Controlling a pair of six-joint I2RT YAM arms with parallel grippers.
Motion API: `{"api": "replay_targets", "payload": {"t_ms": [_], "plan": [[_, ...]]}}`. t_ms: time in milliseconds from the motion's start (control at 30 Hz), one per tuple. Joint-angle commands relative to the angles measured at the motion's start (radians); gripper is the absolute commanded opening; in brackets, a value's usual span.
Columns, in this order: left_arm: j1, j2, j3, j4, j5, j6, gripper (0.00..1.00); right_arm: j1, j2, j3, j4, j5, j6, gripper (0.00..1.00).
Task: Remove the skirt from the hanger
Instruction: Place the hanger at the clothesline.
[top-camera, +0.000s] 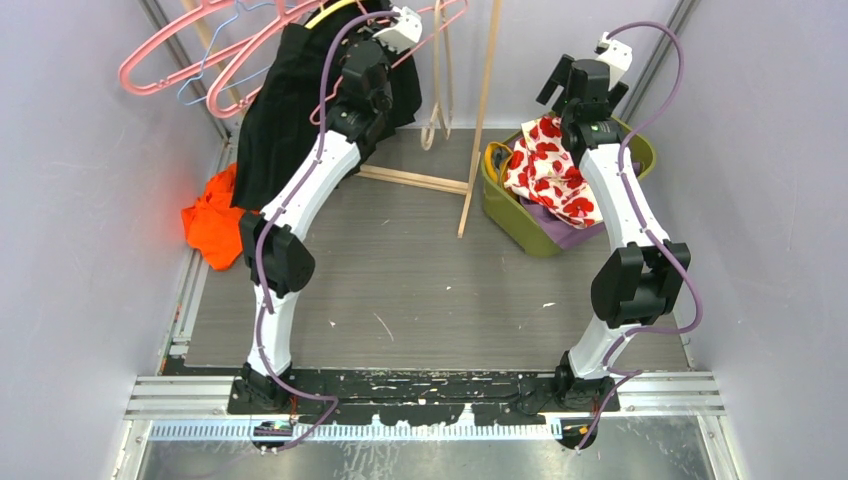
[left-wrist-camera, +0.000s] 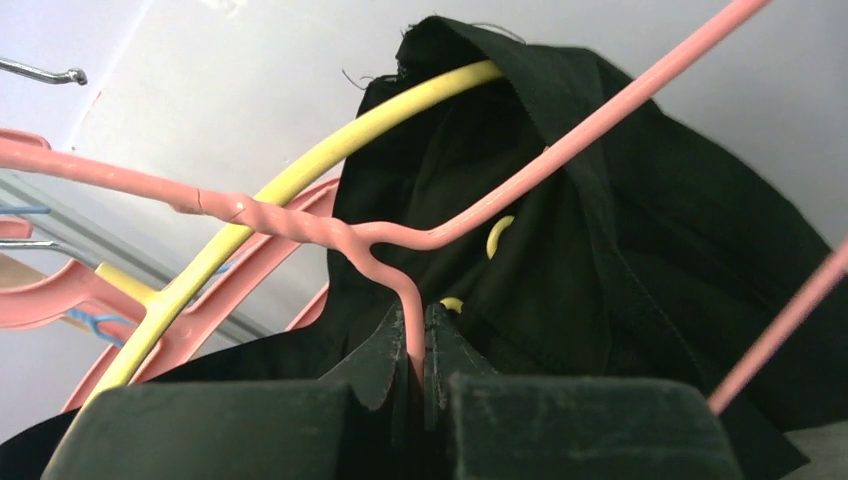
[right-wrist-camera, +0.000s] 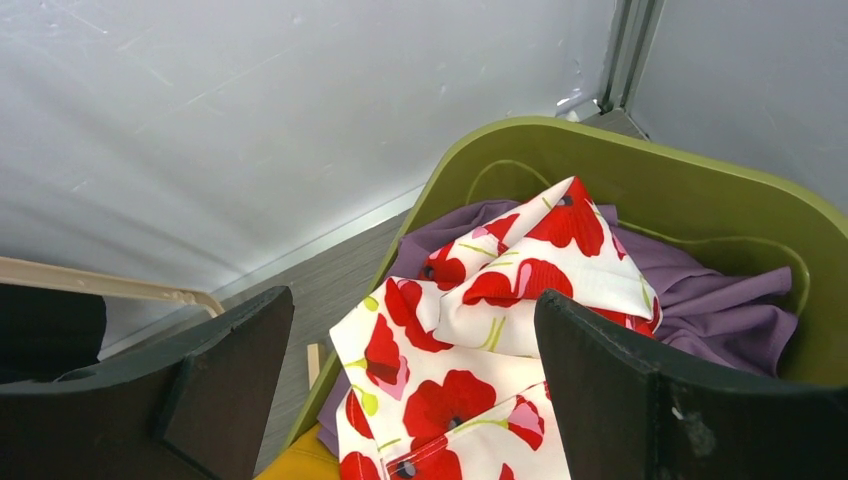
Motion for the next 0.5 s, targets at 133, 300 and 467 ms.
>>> {"api": "replay_targets", "payload": {"t_ms": [133, 300, 467], "plan": [[0.014, 0.031, 0.118, 0.069, 0.023, -0.064, 0.00, -0.017, -0.015, 0.014, 0.052, -0.004, 0.006, 0.95], [0.020, 0.025, 0.125, 0.059, 0.036, -0.073, 0.00, -0.018, 0.003, 0.024, 0.048, -0.013, 0.019, 0.94], [0.026, 0.014, 0.074, 0.048, 0.027, -0.076, 0.00, -0.018, 0.010, 0.042, 0.042, -0.019, 0.027, 0.94]]}}
